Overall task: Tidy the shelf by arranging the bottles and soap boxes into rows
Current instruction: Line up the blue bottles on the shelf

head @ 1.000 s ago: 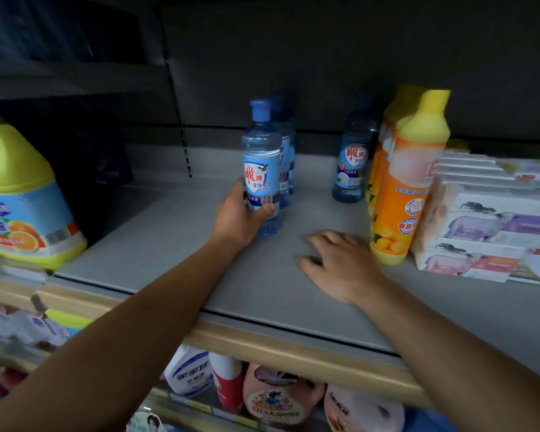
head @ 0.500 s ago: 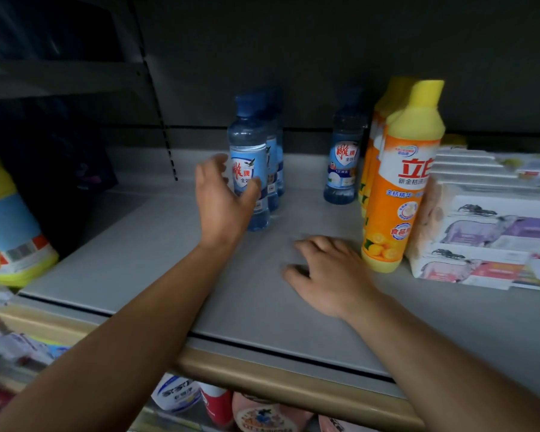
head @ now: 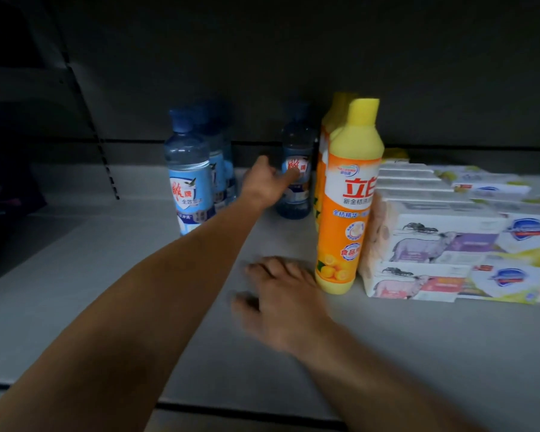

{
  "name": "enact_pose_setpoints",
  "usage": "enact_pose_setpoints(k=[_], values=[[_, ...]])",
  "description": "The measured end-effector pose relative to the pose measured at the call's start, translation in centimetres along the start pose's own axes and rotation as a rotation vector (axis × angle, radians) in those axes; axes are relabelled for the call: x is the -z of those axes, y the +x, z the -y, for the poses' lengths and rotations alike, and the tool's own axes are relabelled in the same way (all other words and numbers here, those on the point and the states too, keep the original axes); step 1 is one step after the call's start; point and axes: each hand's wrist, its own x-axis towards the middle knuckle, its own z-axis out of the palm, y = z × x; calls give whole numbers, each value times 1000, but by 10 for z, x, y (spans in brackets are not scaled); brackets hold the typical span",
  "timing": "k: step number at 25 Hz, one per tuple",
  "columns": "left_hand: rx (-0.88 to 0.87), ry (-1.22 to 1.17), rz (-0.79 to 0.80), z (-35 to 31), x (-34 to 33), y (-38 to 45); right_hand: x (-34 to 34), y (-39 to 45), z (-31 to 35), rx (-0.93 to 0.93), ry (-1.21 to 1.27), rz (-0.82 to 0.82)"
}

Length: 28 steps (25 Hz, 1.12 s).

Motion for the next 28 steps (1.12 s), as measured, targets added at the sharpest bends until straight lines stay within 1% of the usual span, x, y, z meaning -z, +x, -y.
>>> enact_pose_setpoints(k=[3, 5, 8, 11, 17, 19, 23, 26, 28], values=[[14, -11, 38, 10, -19, 19, -3, 0, 0, 3, 2, -26], [-10, -9, 80, 13, -27, 23, -3, 0, -1, 4, 4, -27], [-46, -3, 119, 14, -23, 17, -1, 2, -4, 0, 11, -14], [-63, 17, 113, 17, -5, -4, 0, 1, -4, -14, 3, -2], [-30, 59, 65, 27, 51, -70, 5, 4, -3, -37, 0, 45], [-21, 70, 35, 26, 65, -93, 9, 1, -2, -48, -13, 35], [13, 21, -11, 23, 83, -129, 17, -4, 7, -85, -33, 19], [30, 9, 12, 21, 93, -149, 32, -11, 14, -164, 7, -73], [19, -25, 30, 20, 100, -165, 44, -17, 18, -218, 216, -205]])
